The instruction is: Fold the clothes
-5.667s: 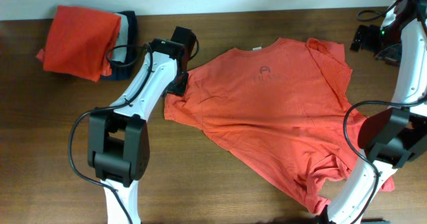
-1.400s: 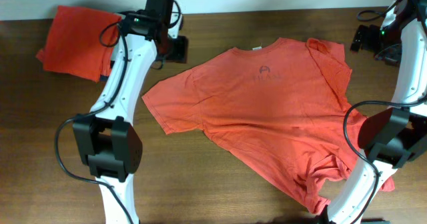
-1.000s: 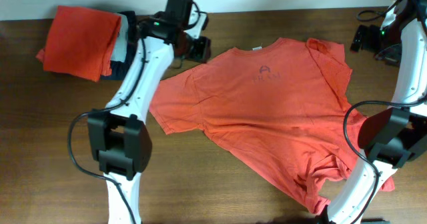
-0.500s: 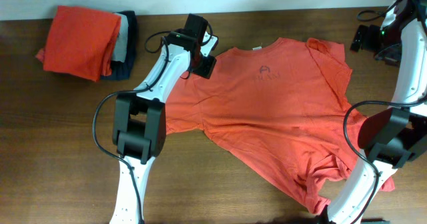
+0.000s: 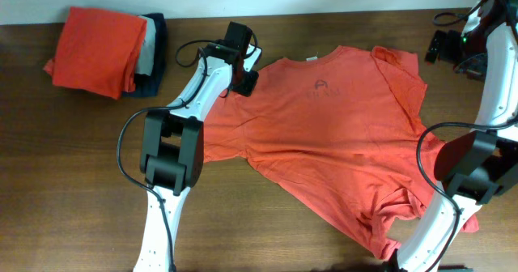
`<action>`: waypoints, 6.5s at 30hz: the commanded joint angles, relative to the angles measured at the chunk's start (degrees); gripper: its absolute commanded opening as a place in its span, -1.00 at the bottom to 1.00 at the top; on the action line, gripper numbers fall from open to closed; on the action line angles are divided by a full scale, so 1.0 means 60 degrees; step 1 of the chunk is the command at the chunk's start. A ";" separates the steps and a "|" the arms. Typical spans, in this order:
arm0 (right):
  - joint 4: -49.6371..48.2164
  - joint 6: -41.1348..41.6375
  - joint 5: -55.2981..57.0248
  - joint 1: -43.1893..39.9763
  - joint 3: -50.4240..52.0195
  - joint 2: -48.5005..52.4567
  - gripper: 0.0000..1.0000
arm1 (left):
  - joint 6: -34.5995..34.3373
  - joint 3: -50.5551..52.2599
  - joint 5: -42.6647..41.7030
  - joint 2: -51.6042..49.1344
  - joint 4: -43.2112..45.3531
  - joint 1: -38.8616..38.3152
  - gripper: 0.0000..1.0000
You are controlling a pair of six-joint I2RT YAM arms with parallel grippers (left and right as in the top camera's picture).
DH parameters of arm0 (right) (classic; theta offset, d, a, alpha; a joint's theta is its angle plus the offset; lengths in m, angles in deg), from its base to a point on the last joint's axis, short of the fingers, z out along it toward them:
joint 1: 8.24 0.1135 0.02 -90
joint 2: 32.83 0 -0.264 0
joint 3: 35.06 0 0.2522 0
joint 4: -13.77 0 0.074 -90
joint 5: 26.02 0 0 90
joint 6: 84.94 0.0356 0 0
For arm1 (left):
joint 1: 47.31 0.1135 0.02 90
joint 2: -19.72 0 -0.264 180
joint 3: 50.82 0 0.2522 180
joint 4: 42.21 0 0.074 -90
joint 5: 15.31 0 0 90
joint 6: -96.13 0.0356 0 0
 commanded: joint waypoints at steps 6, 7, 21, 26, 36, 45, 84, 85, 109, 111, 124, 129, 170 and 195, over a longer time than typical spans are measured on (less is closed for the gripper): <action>-0.0004 0.0025 0.0055 0.0007 -0.0004 -0.0124 0.97 | 0.0127 -0.0044 0.0976 -0.0208 0.0058 0.0091 -0.15; -0.0004 0.0022 0.0055 0.0007 -0.0004 -0.0124 0.97 | 0.0127 -0.0044 0.0980 -0.0208 0.0062 0.0091 -0.15; -0.0004 0.0025 0.0058 0.0007 -0.0004 -0.0124 0.97 | 0.0372 -0.0047 0.1534 -0.0211 -0.0211 0.0069 -0.59; -0.0004 0.0025 0.0058 0.0007 -0.0004 -0.0124 0.97 | 0.0375 -0.0047 0.1545 -0.0211 -0.0561 0.0073 -0.95; -0.0004 0.0025 0.0055 0.0007 -0.0004 -0.0124 0.97 | -0.1140 -0.0047 0.1723 -0.0211 -0.1413 0.1020 -0.99; -0.0004 0.0022 0.0058 0.0007 -0.0004 -0.0124 0.97 | -0.1490 -0.0047 0.1639 -0.0211 -0.2969 0.2452 -0.99; -0.0004 0.0022 0.0058 0.0007 -0.0004 -0.0124 0.97 | -0.1716 -0.0557 0.1534 0.1355 -0.5351 0.2801 0.18; -0.0004 0.0022 0.0055 0.0007 -0.0004 -0.0124 0.97 | -0.1712 -0.0714 0.1494 0.1563 -0.5326 0.2696 0.50; -0.0004 0.0025 0.0055 0.0007 -0.0004 -0.0124 0.97 | -0.0051 -0.1111 -0.0627 0.0120 -0.1384 0.1319 0.68; -0.0004 0.0022 0.0058 0.0007 -0.0004 -0.0124 0.97 | -0.0051 -0.1111 -0.0597 -0.0102 -0.1446 0.1326 0.58; -0.0004 0.0022 0.0058 0.0007 -0.0004 -0.0124 0.97 | -0.0055 -0.1104 0.0102 -0.0412 -0.1450 0.1450 0.53; -0.0004 0.0025 0.0055 0.0007 -0.0004 -0.0124 0.97 | -0.0051 -0.1104 0.0579 -0.0754 -0.1461 0.1494 0.51; -0.0004 0.0025 0.0055 0.0007 -0.0004 -0.0124 0.97 | -0.1257 -0.6870 -0.0543 0.0124 -0.6065 0.2306 0.42; 0.2014 0.0514 -0.0867 -0.0182 0.0747 -0.2000 0.62 | -0.1257 -0.7621 -0.0543 0.0470 -0.6105 0.2291 0.99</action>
